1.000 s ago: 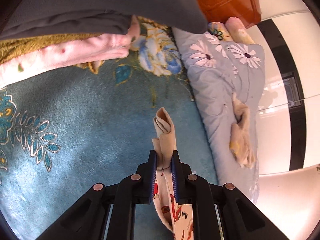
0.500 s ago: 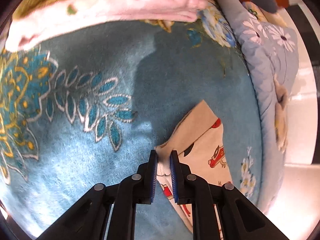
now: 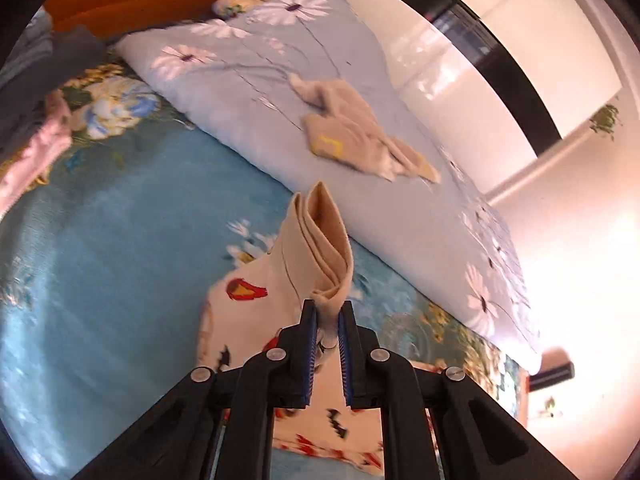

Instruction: Fold clothes

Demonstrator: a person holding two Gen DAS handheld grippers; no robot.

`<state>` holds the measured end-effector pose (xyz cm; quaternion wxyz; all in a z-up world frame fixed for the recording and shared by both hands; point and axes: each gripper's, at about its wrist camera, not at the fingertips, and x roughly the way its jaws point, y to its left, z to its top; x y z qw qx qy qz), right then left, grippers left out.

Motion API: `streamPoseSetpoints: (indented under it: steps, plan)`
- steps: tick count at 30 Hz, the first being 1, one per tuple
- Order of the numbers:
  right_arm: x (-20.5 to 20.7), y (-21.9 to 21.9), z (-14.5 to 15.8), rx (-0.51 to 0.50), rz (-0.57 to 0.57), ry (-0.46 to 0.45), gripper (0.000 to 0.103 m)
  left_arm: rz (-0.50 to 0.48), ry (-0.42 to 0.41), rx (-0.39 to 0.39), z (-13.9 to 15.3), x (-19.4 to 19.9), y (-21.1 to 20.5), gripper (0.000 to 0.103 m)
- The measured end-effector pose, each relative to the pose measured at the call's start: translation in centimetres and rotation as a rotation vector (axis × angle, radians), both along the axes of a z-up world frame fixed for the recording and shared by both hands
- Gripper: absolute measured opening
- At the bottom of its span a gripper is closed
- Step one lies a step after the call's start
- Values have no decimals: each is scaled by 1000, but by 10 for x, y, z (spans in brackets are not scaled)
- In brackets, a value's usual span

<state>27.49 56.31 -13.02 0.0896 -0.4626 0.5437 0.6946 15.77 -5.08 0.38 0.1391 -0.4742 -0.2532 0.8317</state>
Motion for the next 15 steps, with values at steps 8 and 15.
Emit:
streamPoseSetpoints:
  steps: [8,15]
  plan:
    - [3,1,-7,-39,-9,3,10,-231,-255,-86,-107,61,161,10]
    - [11,4,-14,-66,-33,1,10,-272,-214,-164,-125,80,184,11]
